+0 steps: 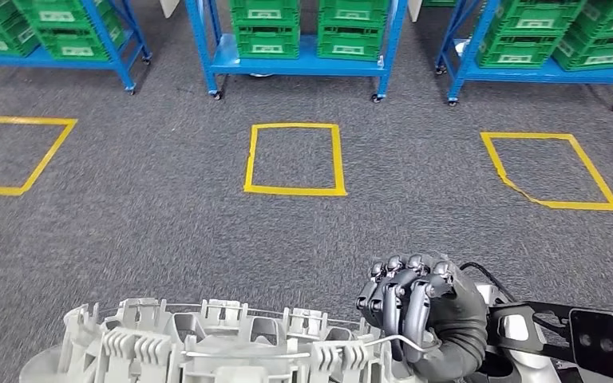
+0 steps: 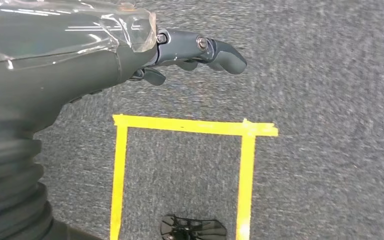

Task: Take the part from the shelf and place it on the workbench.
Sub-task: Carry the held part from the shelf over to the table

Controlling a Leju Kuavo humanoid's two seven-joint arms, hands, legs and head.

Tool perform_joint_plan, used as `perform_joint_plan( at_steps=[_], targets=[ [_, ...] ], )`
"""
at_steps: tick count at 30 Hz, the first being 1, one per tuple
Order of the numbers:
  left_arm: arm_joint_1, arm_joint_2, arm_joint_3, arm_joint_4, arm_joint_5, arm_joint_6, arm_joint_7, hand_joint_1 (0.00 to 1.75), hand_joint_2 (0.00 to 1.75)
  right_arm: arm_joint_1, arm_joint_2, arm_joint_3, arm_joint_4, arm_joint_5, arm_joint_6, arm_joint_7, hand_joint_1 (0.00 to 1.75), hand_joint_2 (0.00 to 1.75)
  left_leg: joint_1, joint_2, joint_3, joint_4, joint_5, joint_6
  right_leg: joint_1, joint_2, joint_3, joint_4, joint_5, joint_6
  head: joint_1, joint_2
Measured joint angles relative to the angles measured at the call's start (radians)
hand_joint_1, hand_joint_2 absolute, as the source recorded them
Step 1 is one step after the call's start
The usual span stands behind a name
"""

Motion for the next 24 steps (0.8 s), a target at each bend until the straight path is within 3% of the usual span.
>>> perform_joint_plan(
  at_steps=[2, 3, 4, 5, 7, 8, 10, 13, 15, 17, 19, 20, 21, 22, 24],
  targets=[
    [-0.003, 0.0, 0.007, 0.003, 0.004, -0.004, 0.0, 0.0, 1.75, -0.003, -0.004, 0.008, 0.008, 0.023, -0.002, 0.004, 1.75, 1.75, -0.004, -0.017, -0.019, 0.002, 0.015, 0.005, 0.0, 0.015, -0.049, 0.135, -0.063, -0.006, 0.0, 0.0],
    [-0.004, -0.001, 0.011, 0.005, 0.006, -0.006, 0.0, 0.0, 1.75, -0.004, -0.007, 0.012, 0.013, 0.033, -0.003, 0.005, 1.75, 1.75, -0.006, -0.027, -0.027, 0.003, 0.023, 0.005, -0.001, 0.017, -0.055, 0.171, -0.078, -0.003, 0.0, 0.0],
    [-0.004, -0.001, 0.014, 0.008, 0.007, -0.007, 0.0, 0.0, 1.75, -0.006, -0.008, 0.016, 0.018, 0.04, -0.004, 0.006, 1.75, 1.75, -0.008, -0.037, -0.033, 0.005, 0.029, 0.004, -0.001, 0.019, -0.039, 0.159, -0.073, 0.003, 0.0, 0.0],
    [-0.005, -0.002, 0.017, 0.012, 0.007, -0.006, -0.001, 0.0, 1.75, -0.008, -0.01, 0.019, 0.022, 0.046, -0.005, 0.007, 1.75, 1.75, -0.009, -0.048, -0.037, 0.007, 0.034, 0.003, -0.001, 0.023, -0.003, 0.106, -0.054, 0.011, 0.0, 0.0],
    [-0.008, -0.003, 0.022, 0.021, 0.008, -0.005, -0.006, 0.0, 1.75, -0.016, -0.012, 0.025, 0.027, 0.055, -0.006, 0.009, 1.75, 1.75, -0.01, -0.066, -0.049, 0.018, 0.038, 0.0, -0.002, 0.052, 0.084, -0.042, -0.009, 0.019, 0.0, 0.0],
    [-0.01, -0.003, 0.023, 0.025, 0.008, -0.004, -0.007, 0.0, 1.75, -0.019, -0.013, 0.026, 0.028, 0.058, -0.006, 0.009, 1.75, 1.75, -0.01, -0.072, -0.054, 0.023, 0.038, -0.002, -0.002, 0.068, 0.112, -0.093, 0.003, 0.02, 0.0, 0.0],
    [-0.011, -0.003, 0.024, 0.027, 0.009, -0.004, -0.009, 0.0, 1.75, -0.022, -0.014, 0.028, 0.029, 0.06, -0.007, 0.009, 1.75, 1.75, -0.013, -0.076, -0.06, 0.029, 0.037, -0.003, -0.002, 0.085, 0.126, -0.121, 0.004, 0.017, 0.001, 0.0],
    [-0.013, -0.003, 0.025, 0.029, 0.009, -0.004, -0.01, 0.0, 1.75, -0.022, -0.014, 0.029, 0.029, 0.061, -0.007, 0.01, 1.75, 1.75, -0.014, -0.079, -0.065, 0.035, 0.038, -0.004, -0.003, 0.084, 0.128, -0.126, 0.002, 0.014, -0.001, 0.0],
    [-0.016, -0.003, 0.026, 0.031, 0.01, -0.004, -0.012, 0.0, 1.75, -0.023, -0.015, 0.031, 0.03, 0.063, -0.008, 0.01, 1.75, 1.75, -0.013, -0.084, -0.073, 0.041, 0.04, -0.008, -0.003, 0.079, 0.124, -0.127, 0.004, 0.01, -0.002, 0.0],
    [-0.016, -0.004, 0.034, 0.037, 0.011, -0.004, -0.015, 0.0, 1.75, -0.028, -0.018, 0.036, 0.032, 0.067, -0.01, 0.012, 1.75, 1.75, -0.007, -0.065, -0.103, 0.079, 0.022, -0.028, -0.004, 0.054, 0.12, -0.128, 0.013, -0.006, -0.004, 0.0],
    [-0.018, -0.004, 0.04, 0.045, 0.013, -0.005, -0.017, 0.0, 1.75, -0.033, -0.021, 0.042, 0.034, 0.072, -0.011, 0.014, 1.75, 1.75, 0.005, -0.033, -0.171, 0.209, -0.041, -0.055, -0.007, 0.019, 0.116, -0.131, 0.021, -0.022, -0.009, 0.0],
    [-0.02, -0.004, 0.041, 0.047, 0.014, -0.006, -0.018, 0.0, 1.75, -0.033, -0.021, 0.044, 0.035, 0.072, -0.011, 0.014, 1.75, 1.75, 0.012, -0.021, -0.206, 0.286, -0.074, -0.063, -0.007, 0.005, 0.115, -0.131, 0.021, -0.024, -0.012, 0.0],
    [-0.021, -0.004, 0.042, 0.05, 0.015, -0.008, -0.019, 0.0, 1.75, -0.033, -0.022, 0.045, 0.036, 0.074, -0.012, 0.014, 1.75, 1.75, 0.018, -0.018, -0.225, 0.33, -0.086, -0.068, -0.007, -0.007, 0.114, -0.131, 0.021, -0.025, -0.013, 0.0],
    [-0.022, -0.004, 0.044, 0.054, 0.017, -0.009, -0.022, 0.0, 1.75, -0.033, -0.023, 0.047, 0.037, 0.076, -0.012, 0.015, 1.75, 1.75, 0.023, -0.014, -0.224, 0.334, -0.079, -0.072, -0.008, -0.019, 0.113, -0.131, 0.022, -0.025, -0.013, 0.0],
    [-0.023, -0.004, 0.049, 0.061, 0.02, -0.007, -0.03, 0.0, 1.75, -0.035, -0.025, 0.05, 0.039, 0.08, -0.016, 0.015, 1.75, 1.75, 0.029, 0.006, -0.161, 0.227, -0.024, -0.075, -0.009, -0.04, 0.115, -0.131, 0.021, -0.023, -0.013, 0.0]
  ],
)
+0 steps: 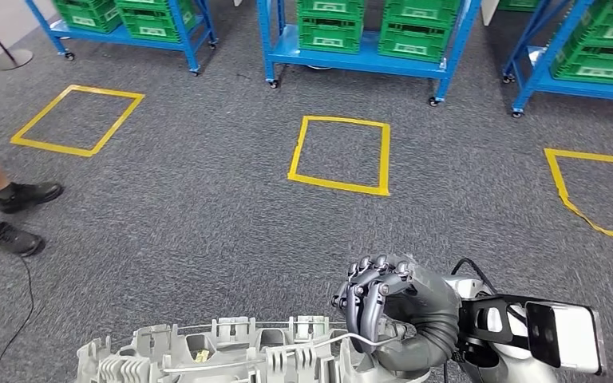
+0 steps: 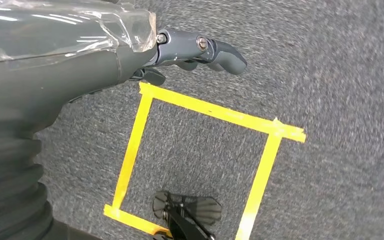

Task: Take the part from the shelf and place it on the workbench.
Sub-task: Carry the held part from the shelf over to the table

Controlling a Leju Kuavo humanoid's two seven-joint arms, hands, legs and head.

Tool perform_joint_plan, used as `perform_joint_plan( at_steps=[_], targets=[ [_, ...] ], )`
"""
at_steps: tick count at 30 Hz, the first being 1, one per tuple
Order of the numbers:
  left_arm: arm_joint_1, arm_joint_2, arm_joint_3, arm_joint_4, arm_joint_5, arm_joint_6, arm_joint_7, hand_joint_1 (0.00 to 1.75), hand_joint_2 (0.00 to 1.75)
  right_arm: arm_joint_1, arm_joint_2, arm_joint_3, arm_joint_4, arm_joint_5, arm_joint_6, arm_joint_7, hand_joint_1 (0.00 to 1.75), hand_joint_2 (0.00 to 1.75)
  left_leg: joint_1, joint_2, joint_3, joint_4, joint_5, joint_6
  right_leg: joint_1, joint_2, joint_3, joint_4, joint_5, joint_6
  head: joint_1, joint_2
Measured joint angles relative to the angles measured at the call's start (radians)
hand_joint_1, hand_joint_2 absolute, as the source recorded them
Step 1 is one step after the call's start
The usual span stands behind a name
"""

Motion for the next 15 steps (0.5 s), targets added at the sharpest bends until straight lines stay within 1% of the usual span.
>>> perform_joint_plan(
  at_steps=[1, 2, 3, 4, 5, 6, 7, 8, 9, 10, 11, 12, 13, 14, 15],
  targets=[
    [-0.002, 0.0, 0.002, 0.004, 0.001, 0.003, -0.006, 0.0, 1.75, -0.002, -0.001, 0.002, 0.0, 0.002, -0.002, 0.0, 1.75, 1.75, -0.001, 0.022, 0.042, -0.075, 0.025, 0.0, 0.002, -0.009, 0.001, 0.001, -0.001, 0.003, 0.0, 0.0],
    [-0.006, 0.0, 0.004, 0.008, 0.002, 0.006, -0.013, 0.0, 1.75, -0.005, -0.003, 0.004, 0.0, 0.003, -0.004, 0.001, 1.75, 1.75, -0.004, 0.038, 0.074, -0.135, 0.041, 0.004, 0.005, -0.018, 0.001, 0.001, -0.002, 0.007, 0.0, 0.0],
    [-0.009, 0.001, 0.005, 0.012, 0.001, 0.009, -0.021, 0.0, 1.75, -0.009, -0.005, 0.006, 0.0, 0.005, -0.006, 0.002, 1.75, 1.75, -0.007, 0.049, 0.091, -0.17, 0.048, 0.009, 0.008, -0.027, 0.0, 0.002, -0.002, 0.013, 0.001, 0.0],
    [-0.013, 0.001, 0.006, 0.017, 0.0, 0.01, -0.028, 0.0, 1.75, -0.012, -0.007, 0.009, 0.0, 0.007, -0.008, 0.003, 1.75, 1.75, -0.011, 0.05, 0.094, -0.182, 0.047, 0.015, 0.01, -0.037, -0.001, 0.002, -0.002, 0.019, 0.002, 0.0],
    [-0.014, 0.001, 0.008, 0.022, -0.002, 0.01, -0.035, 0.0, 1.75, -0.016, -0.008, 0.011, 0.0, 0.009, -0.01, 0.005, 1.75, 1.75, -0.014, 0.038, 0.09, -0.184, 0.048, 0.023, 0.01, -0.047, -0.001, 0.001, -0.002, 0.026, 0.004, 0.0],
    [-0.015, 0.001, 0.01, 0.027, -0.004, 0.01, -0.041, 0.0, 1.75, -0.02, -0.01, 0.014, 0.0, 0.012, -0.012, 0.007, 1.75, 1.75, -0.013, 0.027, 0.09, -0.187, 0.052, 0.031, 0.008, -0.048, -0.003, 0.004, -0.004, 0.032, 0.006, 0.0],
    [-0.015, 0.0, 0.013, 0.031, -0.007, 0.01, -0.047, 0.0, 1.75, -0.024, -0.012, 0.016, 0.0, 0.014, -0.014, 0.009, 1.75, 1.75, -0.013, 0.016, 0.092, -0.192, 0.057, 0.039, 0.005, -0.035, -0.008, 0.016, -0.013, 0.034, 0.007, 0.0],
    [-0.017, 0.0, 0.015, 0.035, -0.01, 0.01, -0.053, 0.0, 1.75, -0.029, -0.015, 0.018, 0.0, 0.015, -0.015, 0.01, 1.75, 1.75, -0.012, 0.006, 0.094, -0.197, 0.063, 0.048, 0.004, -0.013, -0.023, 0.047, -0.03, 0.034, 0.01, 0.0],
    [-0.02, -0.001, 0.015, 0.038, -0.012, 0.009, -0.058, 0.0, 1.75, -0.032, -0.019, 0.02, 0.0, 0.016, -0.016, 0.012, 1.75, 1.75, -0.011, -0.005, 0.096, -0.2, 0.068, 0.055, 0.002, 0.016, -0.049, 0.102, -0.056, 0.03, 0.012, 0.0],
    [-0.024, -0.001, 0.015, 0.042, -0.014, 0.008, -0.062, 0.0, 1.75, -0.034, -0.023, 0.022, 0.0, 0.017, -0.018, 0.013, 1.75, 1.75, -0.012, -0.016, 0.093, -0.2, 0.072, 0.059, 0.002, 0.04, -0.083, 0.174, -0.086, 0.025, 0.014, 0.0],
    [-0.027, -0.001, 0.015, 0.046, -0.015, 0.007, -0.065, 0.0, 1.75, -0.035, -0.026, 0.024, 0.0, 0.017, -0.02, 0.014, 1.75, 1.75, -0.014, -0.029, 0.09, -0.2, 0.074, 0.062, 0.002, 0.054, -0.12, 0.247, -0.112, 0.022, 0.015, 0.0],
    [-0.03, -0.001, 0.015, 0.049, -0.016, 0.006, -0.067, 0.0, 1.75, -0.035, -0.029, 0.026, 0.001, 0.018, -0.022, 0.015, 1.75, 1.75, -0.015, -0.043, 0.088, -0.199, 0.075, 0.064, 0.002, 0.06, -0.147, 0.298, -0.124, 0.025, 0.015, 0.0],
    [-0.03, -0.001, 0.016, 0.053, -0.016, 0.006, -0.068, 0.0, 1.75, -0.036, -0.031, 0.029, 0.001, 0.018, -0.023, 0.015, 1.75, 1.75, -0.016, -0.058, 0.086, -0.198, 0.075, 0.064, 0.002, 0.062, -0.156, 0.311, -0.12, 0.031, 0.015, 0.0],
    [-0.031, -0.001, 0.016, 0.055, -0.017, 0.005, -0.068, 0.0, 1.75, -0.037, -0.033, 0.031, 0.001, 0.018, -0.023, 0.016, 1.75, 1.75, -0.016, -0.072, 0.086, -0.195, 0.075, 0.064, 0.0, 0.063, -0.145, 0.282, -0.101, 0.039, 0.015, 0.0],
    [-0.03, -0.001, 0.016, 0.058, -0.019, 0.005, -0.068, 0.0, 1.75, -0.039, -0.034, 0.032, 0.002, 0.018, -0.023, 0.016, 1.75, 1.75, -0.016, -0.086, 0.085, -0.191, 0.074, 0.062, -0.003, 0.07, -0.117, 0.218, -0.071, 0.049, 0.015, 0.0]
  ],
)
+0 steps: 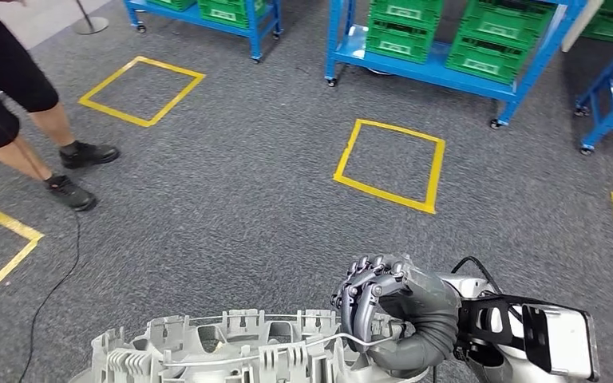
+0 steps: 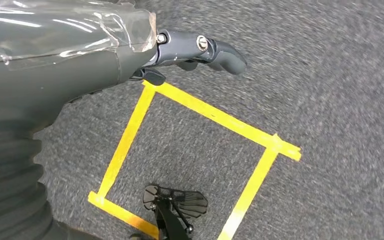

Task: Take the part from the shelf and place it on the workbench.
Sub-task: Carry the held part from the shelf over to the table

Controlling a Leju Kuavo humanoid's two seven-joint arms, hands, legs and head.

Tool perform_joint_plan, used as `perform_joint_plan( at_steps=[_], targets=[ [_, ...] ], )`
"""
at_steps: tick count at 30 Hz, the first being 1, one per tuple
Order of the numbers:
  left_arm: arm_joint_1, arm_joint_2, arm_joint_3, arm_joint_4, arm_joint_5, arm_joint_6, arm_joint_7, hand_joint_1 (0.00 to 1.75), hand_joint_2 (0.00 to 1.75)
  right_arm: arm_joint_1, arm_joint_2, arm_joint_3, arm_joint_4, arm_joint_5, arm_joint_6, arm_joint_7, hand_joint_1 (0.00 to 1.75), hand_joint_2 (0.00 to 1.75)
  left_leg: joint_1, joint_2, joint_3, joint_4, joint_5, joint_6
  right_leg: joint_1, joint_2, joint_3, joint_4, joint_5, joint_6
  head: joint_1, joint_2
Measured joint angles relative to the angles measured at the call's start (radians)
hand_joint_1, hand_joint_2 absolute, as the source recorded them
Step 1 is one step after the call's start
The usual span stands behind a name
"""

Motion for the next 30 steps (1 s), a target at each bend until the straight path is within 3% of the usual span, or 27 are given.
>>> perform_joint_plan(
  at_steps=[1, 3, 4, 6, 8, 10, 12, 13, 14, 15, 17, 19, 21, 22, 24, 26, 28, 29, 30],
  targets=[
    [0.0, 0.0, 0.0, 0.002, -0.002, 0.0, 0.0, 0.0, 1.75, -0.003, -0.001, 0.002, 0.0, 0.0, 0.0, 0.0, 1.75, 1.75, -0.001, -0.013, -0.003, 0.006, -0.002, -0.003, -0.004, 0.018, 0.031, -0.073, 0.029, 0.007, 0.001, 0.0],
    [-0.001, 0.0, 0.0, 0.005, -0.005, 0.0, -0.001, 0.0, 1.75, -0.009, -0.003, 0.004, 0.0, 0.0, -0.001, 0.0, 1.75, 1.75, -0.003, -0.035, -0.015, 0.02, -0.006, -0.014, -0.007, 0.043, 0.072, -0.169, 0.065, 0.002, 0.0, 0.0],
    [-0.001, 0.0, 0.001, 0.007, -0.006, -0.001, -0.003, 0.0, 1.75, -0.012, -0.003, 0.005, 0.0, 0.0, -0.001, 0.001, 1.75, 1.75, -0.003, -0.044, -0.021, 0.024, -0.006, -0.021, -0.005, 0.047, 0.077, -0.181, 0.07, -0.007, 0.0, 0.0],
    [0.0, 0.001, 0.006, 0.008, -0.006, -0.002, -0.006, 0.0, 1.75, -0.019, -0.004, 0.009, 0.0, 0.001, -0.002, 0.004, 1.75, 1.75, 0.001, -0.049, -0.029, 0.025, -0.004, -0.033, -0.001, 0.029, 0.077, -0.182, 0.075, -0.024, 0.0, 0.0],
    [-0.001, 0.001, 0.012, 0.011, -0.006, -0.003, -0.009, 0.0, 1.75, -0.029, -0.005, 0.012, 0.0, 0.002, -0.002, 0.006, 1.75, 1.75, 0.001, -0.005, -0.046, 0.056, -0.024, -0.043, -0.003, 0.011, 0.078, -0.184, 0.079, -0.036, -0.005, 0.0],
    [-0.007, 0.002, 0.015, 0.016, -0.006, -0.002, -0.012, 0.0, 1.75, -0.033, -0.005, 0.015, 0.0, 0.002, -0.002, 0.008, 1.75, 1.75, 0.003, 0.048, -0.097, 0.163, -0.081, -0.052, -0.002, -0.011, 0.079, -0.185, 0.078, -0.043, -0.011, 0.0],
    [-0.013, 0.004, 0.016, 0.025, -0.006, 0.002, -0.016, 0.0, 1.75, -0.033, -0.005, 0.019, 0.001, 0.001, -0.002, 0.008, 1.75, 1.75, 0.008, 0.062, -0.155, 0.287, -0.13, -0.058, 0.002, -0.036, 0.079, -0.185, 0.076, -0.045, -0.012, 0.0],
    [-0.014, 0.004, 0.017, 0.03, -0.006, 0.004, -0.017, 0.0, 1.75, -0.034, -0.005, 0.021, 0.001, 0.001, -0.002, 0.008, 1.75, 1.75, 0.009, 0.064, -0.166, 0.309, -0.132, -0.059, 0.003, -0.048, 0.079, -0.185, 0.075, -0.046, -0.012, 0.0],
    [-0.014, 0.004, 0.018, 0.035, -0.006, 0.006, -0.018, 0.0, 1.75, -0.034, -0.005, 0.024, 0.002, 0.001, -0.002, 0.009, 1.75, 1.75, 0.011, 0.068, -0.157, 0.292, -0.116, -0.06, 0.003, -0.06, 0.08, -0.185, 0.075, -0.046, -0.012, 0.0],
    [-0.014, 0.005, 0.02, 0.038, -0.006, 0.008, -0.019, 0.0, 1.75, -0.036, -0.005, 0.026, 0.002, 0.001, -0.002, 0.009, 1.75, 1.75, 0.011, 0.076, -0.13, 0.24, -0.088, -0.059, 0.003, -0.071, 0.08, -0.185, 0.074, -0.046, -0.012, 0.0],
    [-0.016, 0.006, 0.023, 0.043, -0.006, 0.013, -0.019, 0.0, 1.75, -0.042, -0.005, 0.029, 0.004, 0.0, -0.001, 0.009, 1.75, 1.75, 0.007, 0.118, -0.057, 0.102, -0.038, -0.053, 0.008, -0.091, 0.083, -0.185, 0.071, -0.042, -0.012, 0.0],
    [-0.021, 0.007, 0.026, 0.047, -0.006, 0.017, -0.02, 0.0, 1.75, -0.049, -0.006, 0.032, 0.007, 0.0, -0.001, 0.009, 1.75, 1.75, -0.002, 0.143, -0.023, 0.035, -0.023, -0.042, 0.014, -0.11, 0.084, -0.185, 0.068, -0.034, -0.01, 0.0],
    [-0.023, 0.007, 0.032, 0.05, -0.006, 0.017, -0.021, 0.0, 1.75, -0.055, -0.006, 0.035, 0.011, -0.001, 0.0, 0.008, 1.75, 1.75, -0.007, 0.121, -0.024, 0.028, -0.019, -0.03, 0.014, -0.128, 0.086, -0.189, 0.067, -0.023, -0.007, 0.0],
    [-0.022, 0.006, 0.036, 0.051, -0.006, 0.016, -0.021, 0.0, 1.75, -0.059, -0.006, 0.037, 0.014, -0.002, 0.0, 0.008, 1.75, 1.75, -0.007, 0.108, -0.021, 0.023, -0.015, -0.023, 0.011, -0.123, 0.085, -0.185, 0.063, -0.019, -0.006, 0.0],
    [-0.025, 0.005, 0.042, 0.053, -0.006, 0.012, -0.022, 0.0, 1.75, -0.069, -0.007, 0.041, 0.02, -0.006, 0.001, 0.008, 1.75, 1.75, -0.003, 0.084, -0.014, 0.01, -0.004, -0.009, 0.008, -0.077, 0.059, -0.125, 0.029, -0.021, -0.003, 0.0],
    [-0.029, 0.004, 0.045, 0.056, -0.005, 0.006, -0.022, 0.0, 1.75, -0.073, -0.009, 0.045, 0.025, -0.009, 0.001, 0.008, 1.75, 1.75, -0.001, 0.058, -0.016, 0.008, 0.0, -0.002, 0.006, -0.025, -0.004, 0.006, -0.024, -0.032, 0.001, 0.0],
    [-0.032, 0.003, 0.047, 0.061, -0.005, 0.004, -0.022, 0.0, 1.75, -0.073, -0.01, 0.052, 0.032, -0.01, 0.001, 0.009, 1.75, 1.75, -0.002, 0.027, -0.018, 0.009, 0.001, -0.001, 0.006, -0.011, -0.054, 0.1, -0.05, -0.031, 0.003, 0.0],
    [-0.032, 0.002, 0.049, 0.064, -0.005, 0.004, -0.022, 0.0, 1.75, -0.074, -0.01, 0.055, 0.035, -0.01, 0.001, 0.01, 1.75, 1.75, -0.002, 0.011, -0.017, 0.009, 0.001, -0.001, 0.005, -0.009, -0.056, 0.097, -0.041, -0.025, 0.003, 0.0],
    [-0.032, 0.002, 0.051, 0.067, -0.005, 0.005, -0.022, 0.0, 1.75, -0.077, -0.01, 0.057, 0.038, -0.011, 0.001, 0.012, 1.75, 1.75, -0.002, -0.004, -0.016, 0.011, 0.001, -0.002, 0.004, -0.005, -0.038, 0.053, -0.019, -0.016, 0.003, 0.0]
  ],
)
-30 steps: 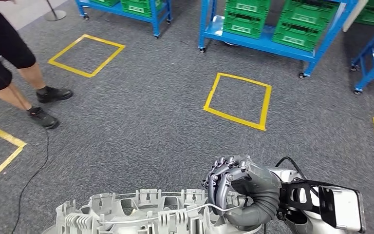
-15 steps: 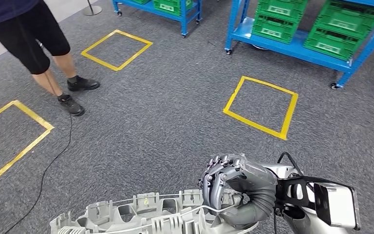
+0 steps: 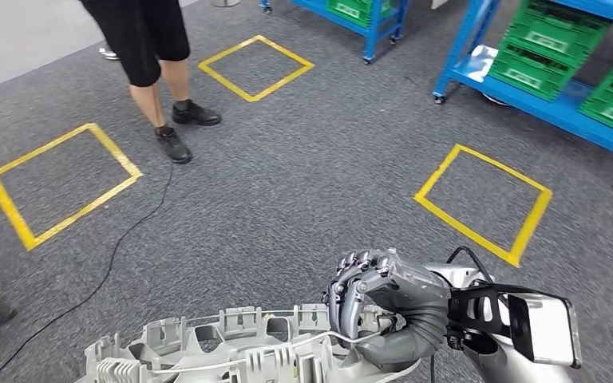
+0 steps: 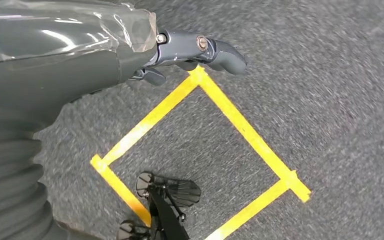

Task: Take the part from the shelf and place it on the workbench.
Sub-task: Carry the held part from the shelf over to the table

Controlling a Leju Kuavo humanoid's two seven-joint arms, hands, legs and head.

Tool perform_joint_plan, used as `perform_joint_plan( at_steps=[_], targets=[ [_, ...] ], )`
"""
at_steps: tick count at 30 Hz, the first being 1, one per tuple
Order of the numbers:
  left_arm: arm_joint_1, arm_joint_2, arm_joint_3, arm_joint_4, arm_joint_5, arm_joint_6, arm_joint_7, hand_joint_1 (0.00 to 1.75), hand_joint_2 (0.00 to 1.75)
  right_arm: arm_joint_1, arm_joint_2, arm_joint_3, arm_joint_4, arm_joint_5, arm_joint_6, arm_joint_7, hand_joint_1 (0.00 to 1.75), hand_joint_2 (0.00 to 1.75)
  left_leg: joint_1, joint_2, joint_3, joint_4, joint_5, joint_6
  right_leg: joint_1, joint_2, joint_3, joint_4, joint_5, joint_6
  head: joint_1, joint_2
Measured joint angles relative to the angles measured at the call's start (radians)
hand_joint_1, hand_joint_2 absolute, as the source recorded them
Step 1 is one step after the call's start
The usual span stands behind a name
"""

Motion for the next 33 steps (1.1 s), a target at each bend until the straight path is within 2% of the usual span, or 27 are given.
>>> perform_joint_plan(
  at_steps=[2, 3, 4, 5, 7, 8, 9, 11, 12, 13, 14, 15, 16, 18, 19, 20, 22, 23, 24, 26, 27, 28, 29, 30, 31, 32, 33],
  targets=[
    [0.0, 0.0, 0.004, 0.006, 0.0, 0.004, 0.0, 0.0, 1.75, -0.007, 0.0, 0.005, 0.004, -0.001, 0.0, 0.004, 1.75, 1.75, 0.0, -0.029, -0.003, 0.009, -0.003, -0.006, -0.005, 0.035, 0.061, -0.138, 0.059, 0.013, 0.001, 0.0],
    [0.0, 0.0, 0.005, 0.008, 0.0, 0.006, -0.001, 0.0, 1.75, -0.01, 0.0, 0.007, 0.006, -0.002, 0.0, 0.004, 1.75, 1.75, -0.001, -0.041, -0.007, 0.015, -0.006, -0.012, -0.007, 0.051, 0.084, -0.189, 0.079, 0.012, 0.001, 0.0],
    [0.0, 0.0, 0.006, 0.01, 0.0, 0.008, -0.002, 0.0, 1.75, -0.012, 0.001, 0.009, 0.008, -0.003, 0.001, 0.005, 1.75, 1.75, -0.002, -0.05, -0.013, 0.02, -0.007, -0.017, -0.007, 0.063, 0.095, -0.216, 0.09, 0.007, 0.0, 0.0],
    [0.0, 0.0, 0.008, 0.011, 0.0, 0.009, -0.002, 0.0, 1.75, -0.014, 0.002, 0.011, 0.01, -0.004, 0.001, 0.005, 1.75, 1.75, -0.002, -0.059, -0.018, 0.023, -0.007, -0.023, -0.003, 0.063, 0.097, -0.221, 0.093, 0.0, 0.001, 0.0],
    [0.002, 0.0, 0.014, 0.014, 0.0, 0.01, -0.003, 0.0, 1.75, -0.017, 0.004, 0.016, 0.013, -0.006, 0.001, 0.005, 1.75, 1.75, 0.003, -0.066, -0.026, 0.024, -0.007, -0.032, -0.002, 0.043, 0.099, -0.222, 0.096, -0.012, 0.001, 0.0],
    [0.002, 0.0, 0.017, 0.015, 0.0, 0.01, -0.003, 0.0, 1.75, -0.019, 0.005, 0.018, 0.014, -0.006, 0.001, 0.005, 1.75, 1.75, 0.003, -0.049, -0.032, 0.036, -0.014, -0.037, -0.003, 0.032, 0.101, -0.223, 0.096, -0.019, -0.003, 0.0],
    [0.001, 0.0, 0.018, 0.016, 0.0, 0.01, -0.003, 0.0, 1.75, -0.021, 0.006, 0.019, 0.014, -0.006, 0.001, 0.005, 1.75, 1.75, 0.003, -0.021, -0.047, 0.067, -0.031, -0.041, -0.003, 0.021, 0.104, -0.224, 0.095, -0.025, -0.007, 0.0],
    [-0.002, 0.0, 0.019, 0.017, 0.0, 0.01, -0.003, 0.0, 1.75, -0.022, 0.008, 0.021, 0.016, -0.007, 0.001, 0.006, 1.75, 1.75, 0.003, 0.043, -0.104, 0.184, -0.085, -0.048, 0.002, -0.003, 0.108, -0.224, 0.091, -0.035, -0.015, 0.0],
    [-0.004, 0.0, 0.019, 0.018, 0.0, 0.01, -0.004, 0.0, 1.75, -0.022, 0.008, 0.022, 0.017, -0.007, 0.001, 0.006, 1.75, 1.75, 0.004, 0.059, -0.14, 0.251, -0.11, -0.05, 0.005, -0.016, 0.109, -0.224, 0.089, -0.037, -0.016, 0.0],
    [-0.005, 0.0, 0.02, 0.019, 0.0, 0.01, -0.004, 0.0, 1.75, -0.022, 0.008, 0.024, 0.019, -0.007, 0.001, 0.006, 1.75, 1.75, 0.005, 0.066, -0.166, 0.298, -0.122, -0.05, 0.008, -0.03, 0.109, -0.224, 0.088, -0.039, -0.016, 0.0],
    [-0.005, 0.0, 0.02, 0.021, 0.0, 0.01, -0.004, 0.0, 1.75, -0.022, 0.008, 0.025, 0.021, -0.008, 0.001, 0.006, 1.75, 1.75, 0.005, 0.07, -0.175, 0.31, -0.117, -0.05, 0.011, -0.043, 0.11, -0.224, 0.086, -0.041, -0.017, 0.0],
    [-0.005, -0.001, 0.021, 0.022, 0.0, 0.01, -0.004, 0.0, 1.75, -0.022, 0.008, 0.026, 0.022, -0.008, 0.001, 0.006, 1.75, 1.75, 0.005, 0.074, -0.162, 0.28, -0.095, -0.047, 0.013, -0.055, 0.111, -0.224, 0.085, -0.042, -0.017, 0.0],
    [-0.004, -0.001, 0.021, 0.023, -0.001, 0.01, -0.004, 0.0, 1.75, -0.022, 0.008, 0.027, 0.023, -0.008, 0.001, 0.006, 1.75, 1.75, 0.003, 0.083, -0.13, 0.218, -0.063, -0.042, 0.015, -0.067, 0.113, -0.224, 0.083, -0.043, -0.017, 0.0],
    [-0.006, 0.001, 0.022, 0.024, -0.001, 0.01, -0.004, 0.0, 1.75, -0.024, 0.007, 0.027, 0.024, -0.008, 0.001, 0.006, 1.75, 1.75, -0.008, 0.125, -0.061, 0.086, -0.02, -0.028, 0.02, -0.087, 0.117, -0.225, 0.078, -0.04, -0.016, 0.0],
    [-0.007, 0.002, 0.022, 0.024, -0.002, 0.01, -0.004, 0.0, 1.75, -0.024, 0.007, 0.027, 0.024, -0.008, 0.001, 0.006, 1.75, 1.75, -0.014, 0.138, -0.042, 0.049, -0.013, -0.022, 0.022, -0.097, 0.118, -0.225, 0.076, -0.037, -0.016, 0.0],
    [-0.009, 0.002, 0.022, 0.025, -0.002, 0.01, -0.005, 0.0, 1.75, -0.025, 0.006, 0.027, 0.025, -0.008, 0.001, 0.006, 1.75, 1.75, -0.02, 0.144, -0.036, 0.035, -0.014, -0.018, 0.023, -0.107, 0.12, -0.226, 0.074, -0.033, -0.016, 0.0],
    [-0.009, 0.003, 0.023, 0.026, -0.002, 0.011, -0.007, 0.0, 1.75, -0.026, 0.006, 0.028, 0.026, -0.008, 0.001, 0.006, 1.75, 1.75, -0.02, 0.12, -0.031, 0.024, -0.008, -0.01, 0.024, -0.124, 0.124, -0.23, 0.07, -0.025, -0.016, 0.0],
    [-0.009, 0.003, 0.024, 0.028, -0.002, 0.012, -0.008, 0.0, 1.75, -0.027, 0.006, 0.029, 0.027, -0.008, 0.001, 0.007, 1.75, 1.75, -0.017, 0.108, -0.022, 0.014, -0.003, -0.005, 0.023, -0.116, 0.125, -0.226, 0.065, -0.021, -0.015, 0.0],
    [-0.01, 0.003, 0.024, 0.03, -0.002, 0.014, -0.01, 0.0, 1.75, -0.028, 0.006, 0.029, 0.027, -0.009, 0.002, 0.006, 1.75, 1.75, -0.014, 0.096, -0.012, 0.003, 0.004, 0.0, 0.022, -0.094, 0.118, -0.205, 0.054, -0.02, -0.015, 0.0],
    [-0.013, 0.003, 0.024, 0.038, -0.001, 0.018, -0.013, 0.0, 1.75, -0.03, 0.002, 0.029, 0.029, -0.01, 0.006, 0.006, 1.75, 1.75, -0.01, 0.072, -0.002, -0.009, 0.013, 0.006, 0.018, -0.033, 0.068, -0.101, 0.012, -0.024, -0.011, 0.0],
    [-0.015, 0.004, 0.024, 0.042, -0.002, 0.019, -0.014, 0.0, 1.75, -0.03, 0.0, 0.03, 0.03, -0.011, 0.008, 0.006, 1.75, 1.75, -0.009, 0.058, -0.002, -0.009, 0.014, 0.008, 0.016, -0.015, 0.031, -0.033, -0.011, -0.026, -0.01, 0.0],
    [-0.016, 0.003, 0.024, 0.046, -0.002, 0.019, -0.014, 0.0, 1.75, -0.03, -0.002, 0.031, 0.032, -0.011, 0.01, 0.007, 1.75, 1.75, -0.009, 0.042, -0.003, -0.008, 0.014, 0.008, 0.014, -0.008, 0.0, 0.02, -0.024, -0.024, -0.009, 0.0],
    [-0.016, 0.003, 0.024, 0.05, -0.002, 0.019, -0.015, 0.0, 1.75, -0.03, -0.004, 0.033, 0.034, -0.012, 0.012, 0.007, 1.75, 1.75, -0.008, 0.026, -0.003, -0.008, 0.014, 0.008, 0.011, -0.005, -0.016, 0.041, -0.023, -0.017, -0.009, 0.0],
    [-0.016, 0.003, 0.024, 0.053, -0.002, 0.019, -0.015, 0.0, 1.75, -0.03, -0.006, 0.035, 0.036, -0.012, 0.013, 0.008, 1.75, 1.75, -0.007, 0.01, -0.003, -0.006, 0.013, 0.007, 0.008, -0.003, -0.013, 0.022, -0.006, -0.007, -0.009, 0.0],
    [-0.016, 0.003, 0.024, 0.056, -0.002, 0.019, -0.016, 0.0, 1.75, -0.032, -0.007, 0.037, 0.037, -0.013, 0.014, 0.008, 1.75, 1.75, -0.005, -0.006, -0.004, -0.003, 0.012, 0.004, 0.003, 0.002, 0.009, -0.033, 0.023, 0.005, -0.009, 0.0],
    [-0.015, 0.003, 0.024, 0.058, -0.002, 0.019, -0.017, 0.0, 1.75, -0.034, -0.008, 0.038, 0.038, -0.014, 0.015, 0.009, 1.75, 1.75, -0.003, -0.021, -0.006, 0.003, 0.009, -0.001, -0.004, 0.021, 0.038, -0.103, 0.055, 0.017, -0.008, 0.0],
    [-0.015, 0.003, 0.024, 0.059, -0.002, 0.019, -0.017, 0.0, 1.75, -0.036, -0.009, 0.04, 0.038, -0.015, 0.015, 0.009, 1.75, 1.75, -0.003, -0.035, -0.011, 0.011, 0.006, -0.008, -0.008, 0.038, 0.064, -0.161, 0.079, 0.021, -0.007, 0.0]
  ],
)
